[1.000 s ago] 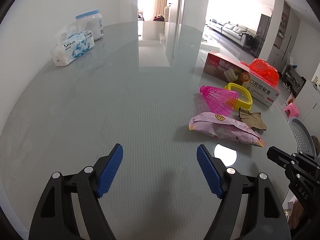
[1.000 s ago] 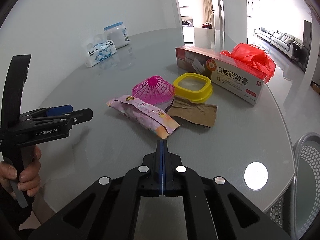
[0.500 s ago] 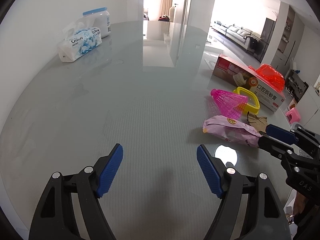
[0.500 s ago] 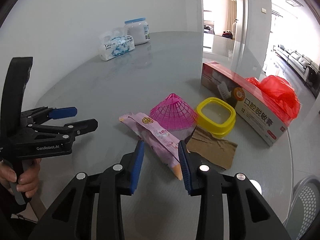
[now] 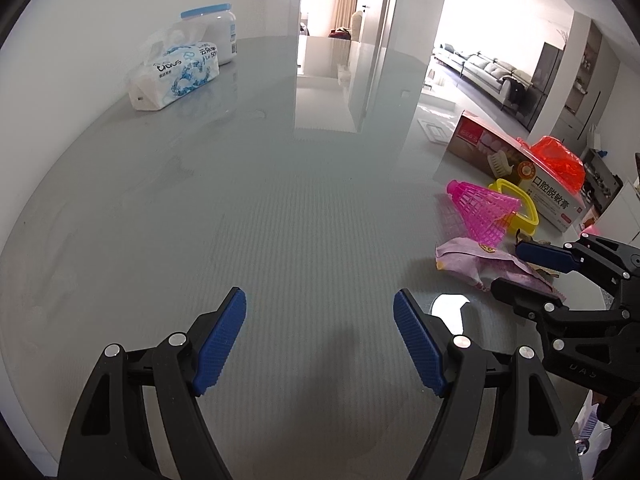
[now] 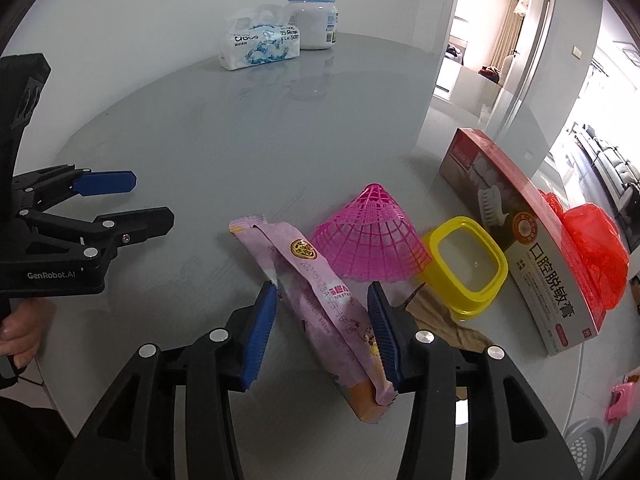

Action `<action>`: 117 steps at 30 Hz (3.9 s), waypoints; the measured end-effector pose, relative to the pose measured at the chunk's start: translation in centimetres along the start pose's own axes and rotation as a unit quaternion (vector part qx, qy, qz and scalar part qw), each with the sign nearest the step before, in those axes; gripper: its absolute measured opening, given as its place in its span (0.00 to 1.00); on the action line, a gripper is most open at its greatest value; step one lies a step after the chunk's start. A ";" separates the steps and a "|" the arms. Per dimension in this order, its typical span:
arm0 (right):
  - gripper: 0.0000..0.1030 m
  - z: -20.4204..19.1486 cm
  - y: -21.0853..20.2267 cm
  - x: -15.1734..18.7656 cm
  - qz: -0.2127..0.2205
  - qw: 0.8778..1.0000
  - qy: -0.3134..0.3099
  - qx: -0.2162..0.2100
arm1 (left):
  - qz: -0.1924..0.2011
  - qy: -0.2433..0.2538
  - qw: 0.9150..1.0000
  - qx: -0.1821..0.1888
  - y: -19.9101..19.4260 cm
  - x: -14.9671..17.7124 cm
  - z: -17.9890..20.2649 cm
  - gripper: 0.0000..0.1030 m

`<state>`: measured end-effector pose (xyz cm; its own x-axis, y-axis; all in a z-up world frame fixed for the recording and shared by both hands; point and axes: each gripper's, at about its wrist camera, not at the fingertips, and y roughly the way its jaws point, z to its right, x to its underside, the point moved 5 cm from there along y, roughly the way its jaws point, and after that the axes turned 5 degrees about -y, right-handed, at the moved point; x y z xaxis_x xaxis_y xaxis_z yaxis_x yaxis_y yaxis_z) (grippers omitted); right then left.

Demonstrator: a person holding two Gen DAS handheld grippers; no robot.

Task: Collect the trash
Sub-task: 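Lift the pink wrapper off the table with the right tool, then grasp the pink shuttlecock with the left tool while right holds the wrapper, then carry the shuttlecock and wrapper over the grey basket with both tools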

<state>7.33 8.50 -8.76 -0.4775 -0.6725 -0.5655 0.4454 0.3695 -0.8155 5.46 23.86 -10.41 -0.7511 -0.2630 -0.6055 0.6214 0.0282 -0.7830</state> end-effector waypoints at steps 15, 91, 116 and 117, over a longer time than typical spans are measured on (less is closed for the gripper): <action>0.19 -1.6 0.5 0.5 -0.009 1.000 -0.003 -0.025 | 0.001 -0.008 1.000 -0.004 0.0 -0.1 -0.6 0.73; 0.15 9.3 -15.9 19.8 0.127 0.925 0.353 0.065 | 0.045 0.149 0.978 0.136 -3.7 0.0 22.2 0.06; 0.15 16.6 -20.7 34.2 0.090 0.852 0.486 0.171 | -0.041 0.278 0.932 0.231 -1.1 8.8 42.2 0.06; 0.15 16.9 -20.6 34.4 0.089 0.851 0.489 0.171 | -0.043 0.280 0.931 0.230 -0.8 8.9 42.5 0.06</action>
<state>-5.44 -33.14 -9.36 -0.7062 0.2909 -0.6455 0.6918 0.0894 -0.7166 7.75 -19.47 -9.10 -0.7215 0.3017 -0.6232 0.4863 -0.4200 -0.7663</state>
